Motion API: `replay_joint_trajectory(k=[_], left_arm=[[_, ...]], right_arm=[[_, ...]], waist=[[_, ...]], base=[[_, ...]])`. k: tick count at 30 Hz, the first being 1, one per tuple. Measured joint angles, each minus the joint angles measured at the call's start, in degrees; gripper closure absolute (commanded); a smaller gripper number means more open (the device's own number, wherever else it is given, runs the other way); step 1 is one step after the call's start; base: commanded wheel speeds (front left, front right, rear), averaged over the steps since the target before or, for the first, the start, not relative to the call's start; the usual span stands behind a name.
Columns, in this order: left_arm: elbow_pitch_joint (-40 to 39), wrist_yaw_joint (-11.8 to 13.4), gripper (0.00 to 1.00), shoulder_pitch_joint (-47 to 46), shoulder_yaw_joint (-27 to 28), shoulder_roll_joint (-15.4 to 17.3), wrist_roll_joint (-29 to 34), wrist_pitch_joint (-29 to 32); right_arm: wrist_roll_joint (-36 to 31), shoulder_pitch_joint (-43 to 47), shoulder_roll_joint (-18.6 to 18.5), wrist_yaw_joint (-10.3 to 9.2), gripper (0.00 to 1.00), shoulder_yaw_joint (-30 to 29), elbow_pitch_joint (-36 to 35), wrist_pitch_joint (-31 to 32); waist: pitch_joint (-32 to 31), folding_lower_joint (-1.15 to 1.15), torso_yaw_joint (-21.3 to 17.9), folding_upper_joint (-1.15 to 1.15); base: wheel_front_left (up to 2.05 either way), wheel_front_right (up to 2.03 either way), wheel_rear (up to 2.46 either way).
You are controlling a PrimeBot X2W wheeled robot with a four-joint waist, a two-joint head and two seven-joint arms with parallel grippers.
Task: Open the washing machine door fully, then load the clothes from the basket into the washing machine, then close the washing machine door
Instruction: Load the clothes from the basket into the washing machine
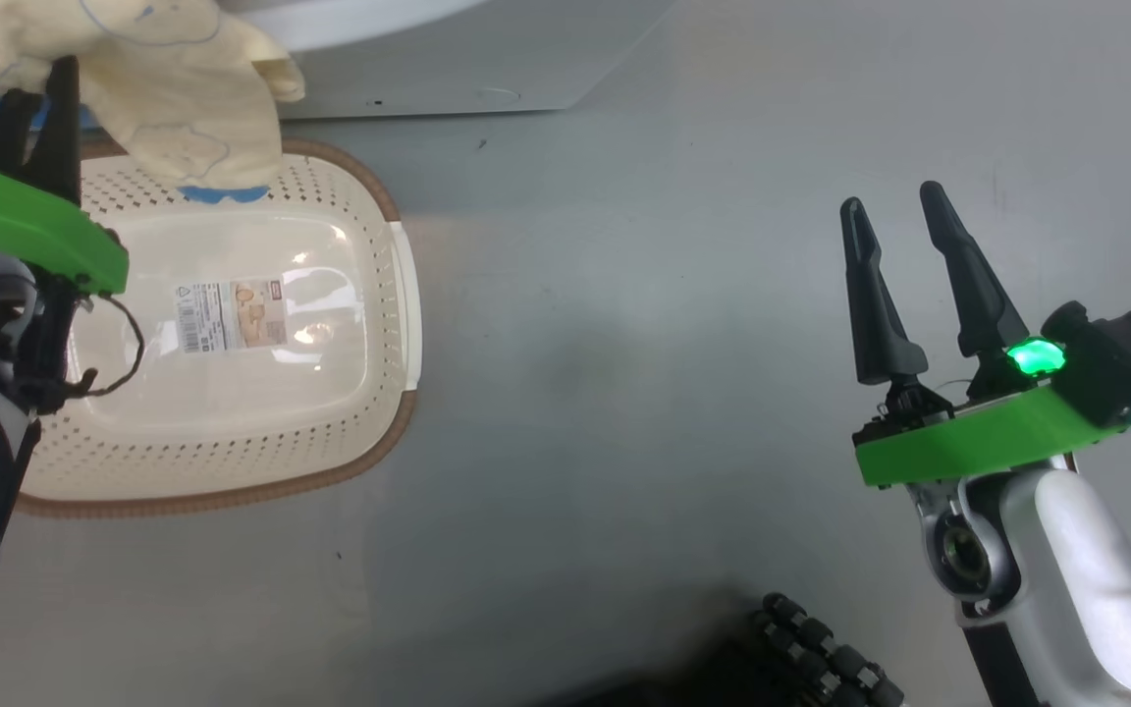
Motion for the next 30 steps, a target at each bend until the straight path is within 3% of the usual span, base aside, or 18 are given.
replay_joint_trajectory(k=[2,6,15,30], left_arm=[[-0.6,0.0,0.93,0.0,-0.1,0.1,-0.6,0.0],[-1.5,0.0,1.0,0.0,-0.4,0.5,-1.3,0.0],[-7.9,0.0,1.0,3.9,2.0,0.0,-0.9,0.0],[-21.1,0.0,1.0,9.2,8.9,-2.6,5.0,0.0]], right_arm=[[-0.3,0.0,0.0,0.0,0.0,0.0,0.0,0.0],[-0.3,0.0,0.0,0.0,0.0,-0.1,0.0,0.0],[-0.3,0.0,0.3,0.0,0.0,-1.1,0.0,0.0],[-0.2,0.1,0.7,0.0,0.0,-1.7,0.7,0.0]], waist=[[-0.2,0.0,0.0,0.0],[-0.4,0.0,0.2,0.0],[-2.1,0.0,1.9,0.0],[-6.0,0.0,4.3,0.0]], base=[[0.0,0.0,0.0],[0.0,0.0,0.0],[0.0,0.0,0.0],[0.0,0.0,0.0]])
